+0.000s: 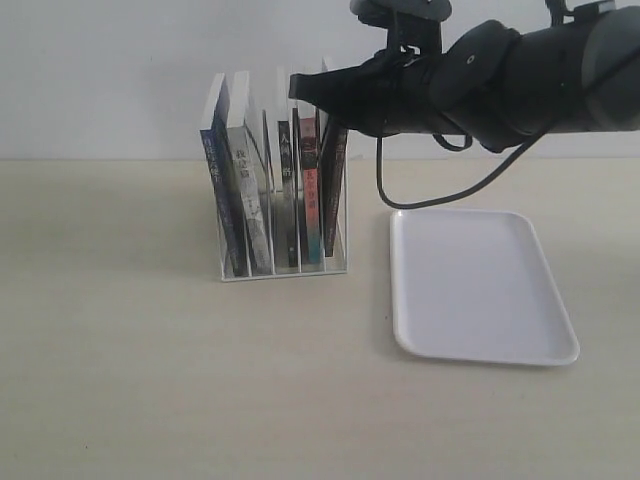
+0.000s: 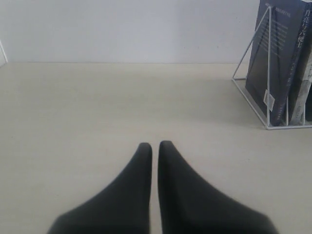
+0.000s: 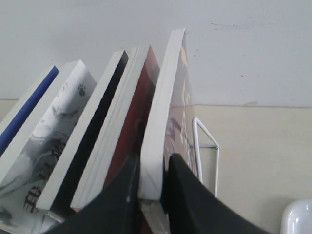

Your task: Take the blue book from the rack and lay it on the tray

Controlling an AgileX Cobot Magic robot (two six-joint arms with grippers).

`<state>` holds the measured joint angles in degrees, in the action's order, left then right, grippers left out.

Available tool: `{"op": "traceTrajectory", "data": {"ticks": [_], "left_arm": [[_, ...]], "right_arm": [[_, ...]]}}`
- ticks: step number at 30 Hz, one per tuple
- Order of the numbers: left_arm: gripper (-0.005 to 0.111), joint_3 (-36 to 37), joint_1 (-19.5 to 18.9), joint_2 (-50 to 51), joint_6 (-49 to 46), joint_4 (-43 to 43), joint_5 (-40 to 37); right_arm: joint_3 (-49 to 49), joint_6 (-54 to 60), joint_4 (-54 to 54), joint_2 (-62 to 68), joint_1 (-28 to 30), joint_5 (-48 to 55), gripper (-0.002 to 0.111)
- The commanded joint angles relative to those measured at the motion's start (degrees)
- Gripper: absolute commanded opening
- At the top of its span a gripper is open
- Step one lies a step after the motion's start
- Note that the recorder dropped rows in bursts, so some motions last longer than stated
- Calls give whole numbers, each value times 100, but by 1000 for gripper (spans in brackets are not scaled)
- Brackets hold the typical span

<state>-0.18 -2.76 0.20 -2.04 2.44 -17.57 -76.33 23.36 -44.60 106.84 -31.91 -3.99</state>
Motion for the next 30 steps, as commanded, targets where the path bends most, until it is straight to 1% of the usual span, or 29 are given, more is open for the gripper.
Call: {"op": "traceTrajectory", "data": {"ticks": [1,7,8,10,11,14,18,23,30], "left_arm": [[4,18,-1,-20,13,-9,85],[4,18,-1,-20,13,-9,85],[4,18,-1,-20,13,-9,85],[4,18,-1,-20,13,-9,85],[4,18,-1,-20,13,-9,85],[4,18,-1,-20,13,-9,85],[4,18,-1,-20,13,-9,85],[4,18,-1,-20,13,-9,85],[4,18,-1,-20,13,-9,85]], "right_arm": [[-91,16,18,-133,1,-94,0],[-91,205,18,-223,1,32,0],[-91,206,18,-223,1,32,3],[-91,206,18,-223,1,54,13],[-91,214,18,-196,1,69,25],[-91,214,18,-78,1,100,47],[-91,229,18,-44,1,175,47],[-91,303,18,-440,1,265,47],[-91,205,5,-830,-67,856,47]]}}
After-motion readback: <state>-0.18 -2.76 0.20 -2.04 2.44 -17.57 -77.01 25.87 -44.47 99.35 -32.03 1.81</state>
